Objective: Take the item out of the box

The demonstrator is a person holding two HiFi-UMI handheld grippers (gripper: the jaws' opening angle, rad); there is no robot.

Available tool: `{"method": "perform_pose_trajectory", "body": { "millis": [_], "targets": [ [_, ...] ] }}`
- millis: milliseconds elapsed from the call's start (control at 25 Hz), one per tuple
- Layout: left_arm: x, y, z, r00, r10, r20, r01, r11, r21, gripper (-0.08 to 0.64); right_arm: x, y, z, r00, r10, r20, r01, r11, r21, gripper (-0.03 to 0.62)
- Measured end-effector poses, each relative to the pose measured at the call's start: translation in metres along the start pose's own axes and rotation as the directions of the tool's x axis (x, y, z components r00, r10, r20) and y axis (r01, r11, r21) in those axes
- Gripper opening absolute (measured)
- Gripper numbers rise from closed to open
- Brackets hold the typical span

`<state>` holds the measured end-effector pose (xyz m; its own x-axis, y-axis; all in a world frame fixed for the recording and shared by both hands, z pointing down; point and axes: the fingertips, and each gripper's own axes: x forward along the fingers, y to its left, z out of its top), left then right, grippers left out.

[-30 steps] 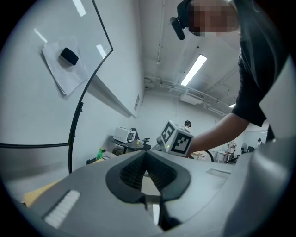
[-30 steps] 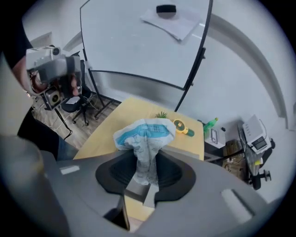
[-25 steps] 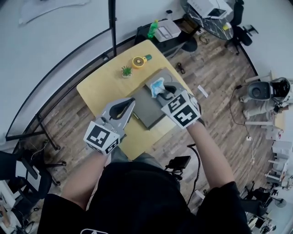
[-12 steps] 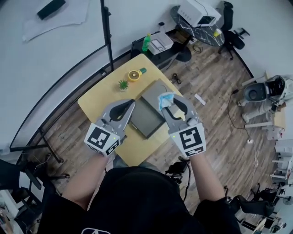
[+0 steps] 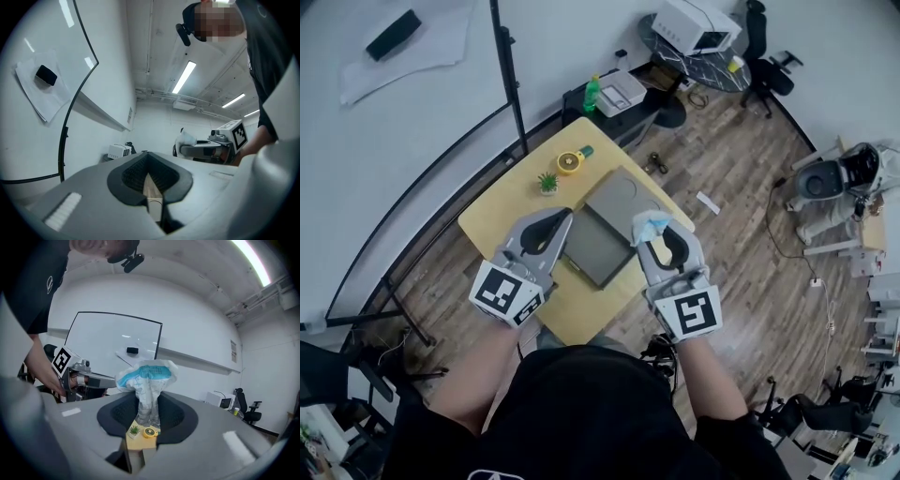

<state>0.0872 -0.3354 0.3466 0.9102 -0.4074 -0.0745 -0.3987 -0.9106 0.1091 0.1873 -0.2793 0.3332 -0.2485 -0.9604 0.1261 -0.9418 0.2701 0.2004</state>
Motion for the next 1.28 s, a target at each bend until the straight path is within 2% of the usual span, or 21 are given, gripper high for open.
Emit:
{"method": "perform_pose_trajectory", "body": {
  "millis": [360, 640, 800, 1000, 1280],
  "targets": [
    [0.000, -0.005, 0.007, 1.000, -0.002, 0.003, 0.002, 1.000, 0.010, 0.000, -0.003, 0.000, -0.008, 0.998, -0.013, 0.065, 0.010, 0.998, 0.058, 0.117],
    [0.001, -0.003, 0.001, 1.000, 0.001, -0.012, -0.001, 1.000, 0.009, 0.000, -0.001, 0.001, -0.014, 0.999, -0.023, 0.042, 0.022, 0.999, 0.036, 0.109],
    [0.001, -0.001, -0.003, 1.000, 0.007, -0.017, -0.007, 1.000, 0.005, 0.000, 0.002, 0.000, -0.007, 0.997, -0.032, 0.065, 0.030, 0.999, 0.033, 0.107],
    [0.001, 0.000, -0.003, 1.000, 0.010, -0.018, -0.010, 1.000, 0.006, 0.000, 0.001, 0.000, -0.017, 0.999, -0.024, 0.036, 0.023, 0.999, 0.035, 0.107],
    [0.001, 0.000, -0.003, 1.000, 0.014, -0.020, -0.014, 1.000, 0.006, 0.000, 0.001, -0.003, -0.007, 0.997, -0.036, 0.066, 0.034, 0.999, 0.032, 0.107]
  ]
}}
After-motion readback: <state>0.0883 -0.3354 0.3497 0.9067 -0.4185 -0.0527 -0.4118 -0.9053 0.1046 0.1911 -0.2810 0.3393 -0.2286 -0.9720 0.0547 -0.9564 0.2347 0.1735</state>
